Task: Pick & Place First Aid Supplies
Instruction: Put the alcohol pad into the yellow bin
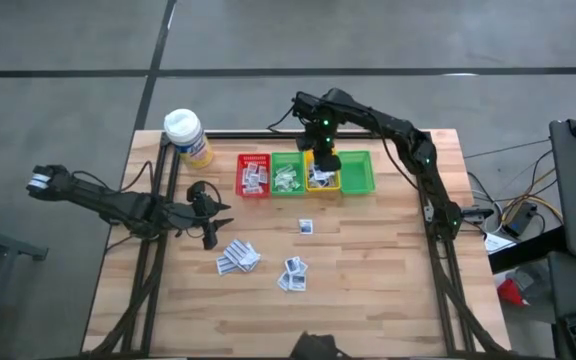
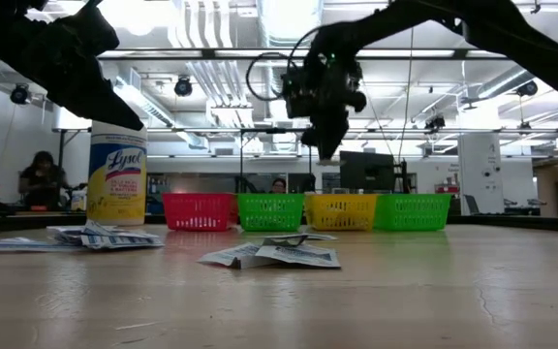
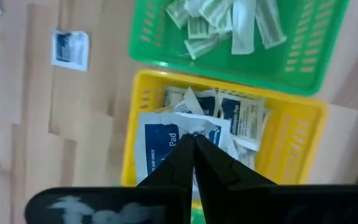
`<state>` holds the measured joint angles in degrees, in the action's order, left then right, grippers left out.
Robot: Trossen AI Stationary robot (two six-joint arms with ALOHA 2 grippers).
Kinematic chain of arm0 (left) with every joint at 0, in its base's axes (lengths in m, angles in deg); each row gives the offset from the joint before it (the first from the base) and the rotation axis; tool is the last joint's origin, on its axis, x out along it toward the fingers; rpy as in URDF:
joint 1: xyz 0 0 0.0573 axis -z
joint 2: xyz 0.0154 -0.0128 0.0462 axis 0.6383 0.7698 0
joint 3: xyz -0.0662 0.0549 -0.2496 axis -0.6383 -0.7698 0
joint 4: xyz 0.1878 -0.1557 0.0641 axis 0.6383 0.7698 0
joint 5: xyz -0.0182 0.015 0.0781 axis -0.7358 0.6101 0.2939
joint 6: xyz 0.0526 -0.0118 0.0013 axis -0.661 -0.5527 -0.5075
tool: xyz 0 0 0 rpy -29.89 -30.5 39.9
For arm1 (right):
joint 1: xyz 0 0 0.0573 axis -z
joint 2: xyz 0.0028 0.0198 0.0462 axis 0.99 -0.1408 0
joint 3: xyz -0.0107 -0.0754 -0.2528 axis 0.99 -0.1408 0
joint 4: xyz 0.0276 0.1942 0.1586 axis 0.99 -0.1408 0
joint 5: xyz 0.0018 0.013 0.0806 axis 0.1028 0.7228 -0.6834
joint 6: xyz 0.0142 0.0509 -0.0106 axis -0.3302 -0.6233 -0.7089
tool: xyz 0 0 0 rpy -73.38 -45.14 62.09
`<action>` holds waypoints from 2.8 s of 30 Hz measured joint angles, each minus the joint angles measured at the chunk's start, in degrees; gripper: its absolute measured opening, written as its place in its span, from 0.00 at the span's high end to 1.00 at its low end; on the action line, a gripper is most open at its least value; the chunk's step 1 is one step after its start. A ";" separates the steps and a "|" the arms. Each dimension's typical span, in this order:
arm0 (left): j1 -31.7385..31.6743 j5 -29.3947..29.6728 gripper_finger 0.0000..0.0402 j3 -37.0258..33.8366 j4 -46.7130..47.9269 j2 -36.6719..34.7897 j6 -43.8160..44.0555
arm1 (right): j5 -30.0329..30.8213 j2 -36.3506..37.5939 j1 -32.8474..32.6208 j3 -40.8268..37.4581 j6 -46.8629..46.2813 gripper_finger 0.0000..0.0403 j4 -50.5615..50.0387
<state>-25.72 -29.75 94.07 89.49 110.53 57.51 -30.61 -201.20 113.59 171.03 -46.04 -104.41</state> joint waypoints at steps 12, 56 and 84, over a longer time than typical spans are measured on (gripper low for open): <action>0.00 0.02 0.57 0.00 0.00 -0.02 0.00 | 5.24 -0.04 1.57 -13.32 -2.62 0.98 10.81; -0.01 0.24 0.57 0.00 -0.14 -0.02 0.42 | -7.68 6.31 -6.86 -9.86 -4.23 0.60 3.18; 0.13 -11.24 0.57 0.00 1.92 -3.54 -0.42 | -0.39 7.08 -23.27 -16.37 10.27 0.69 14.14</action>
<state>-25.58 -40.98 94.07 91.41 106.98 57.09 -31.00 -194.12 90.32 154.66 -35.76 -90.28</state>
